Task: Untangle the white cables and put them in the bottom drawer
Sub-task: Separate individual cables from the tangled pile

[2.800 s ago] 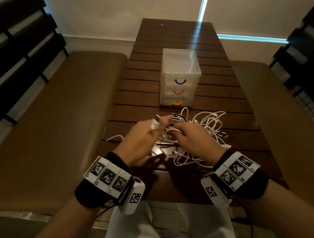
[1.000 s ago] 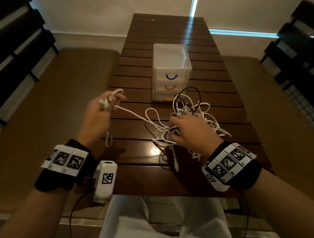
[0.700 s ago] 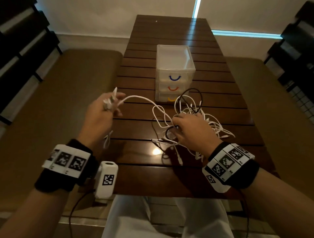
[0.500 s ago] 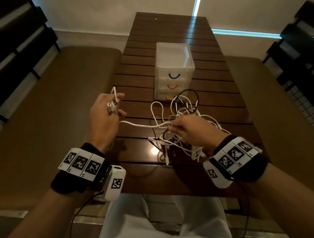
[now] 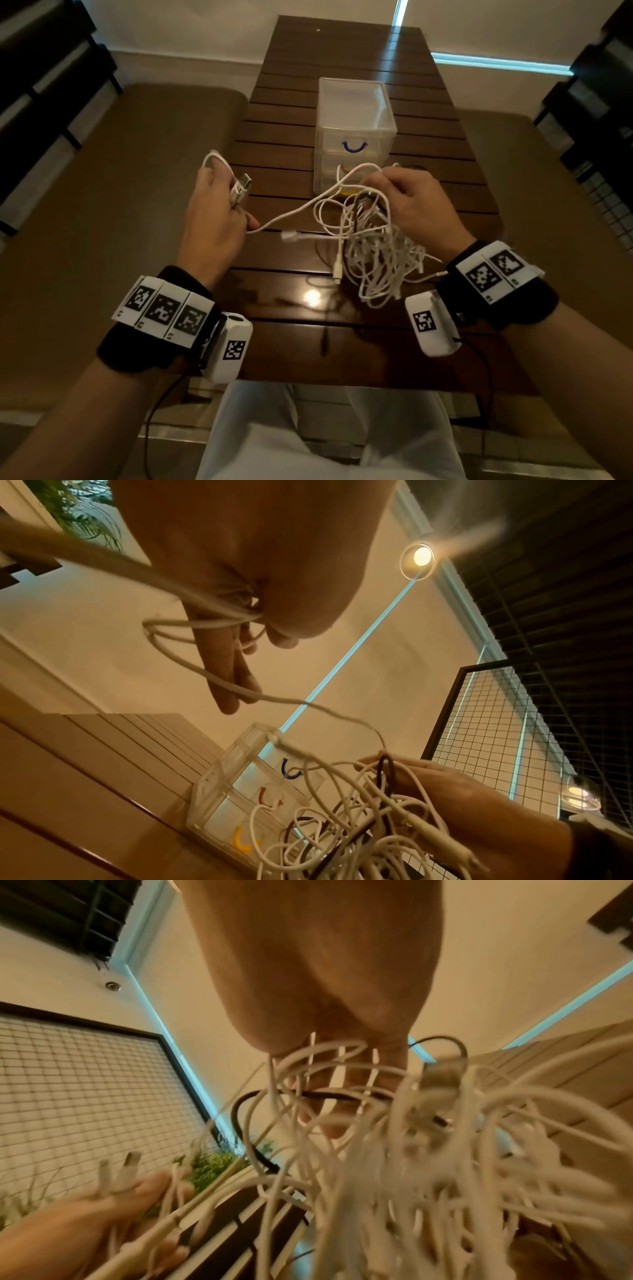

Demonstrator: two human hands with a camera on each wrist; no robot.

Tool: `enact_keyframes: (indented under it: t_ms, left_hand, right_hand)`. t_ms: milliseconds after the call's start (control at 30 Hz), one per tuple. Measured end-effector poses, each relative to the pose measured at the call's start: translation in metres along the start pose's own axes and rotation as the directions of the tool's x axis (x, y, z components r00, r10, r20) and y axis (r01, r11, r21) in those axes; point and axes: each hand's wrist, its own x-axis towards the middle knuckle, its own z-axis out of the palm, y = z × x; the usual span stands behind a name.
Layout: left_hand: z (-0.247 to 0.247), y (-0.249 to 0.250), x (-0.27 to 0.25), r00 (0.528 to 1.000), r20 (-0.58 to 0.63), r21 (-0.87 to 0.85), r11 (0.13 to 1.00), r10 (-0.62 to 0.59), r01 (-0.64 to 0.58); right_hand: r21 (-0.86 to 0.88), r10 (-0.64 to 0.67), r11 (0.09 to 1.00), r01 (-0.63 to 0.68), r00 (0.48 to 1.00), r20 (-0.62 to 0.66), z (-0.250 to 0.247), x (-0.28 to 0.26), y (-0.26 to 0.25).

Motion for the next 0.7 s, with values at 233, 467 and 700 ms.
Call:
enact_keyframes:
  t_ms: [233, 467, 700]
  left_hand:
    - [0.000, -0.006, -0.005, 0.998, 0.004, -0.069, 0.996, -0.057, 0.057]
    - [0.006, 0.000, -0.010, 0.995, -0.068, -0.202, 0.977, -0.079, 0.064]
    - [0.040, 0.036, -0.020, 0.939, 0.254, -0.032, 0.972, 0.233, -0.233]
  right_hand:
    - [-0.045, -0.018, 0.999, 0.019, 1.000, 0.012, 0.026, -0.021, 0.010]
    - [-0.607, 0.228, 0.794, 0.025, 0.914, 0.336, 0.007, -0.020, 0.010]
    - [-0.713, 0.116, 0.691, 0.119, 0.955, 0.271, 0.029, -0.034, 0.003]
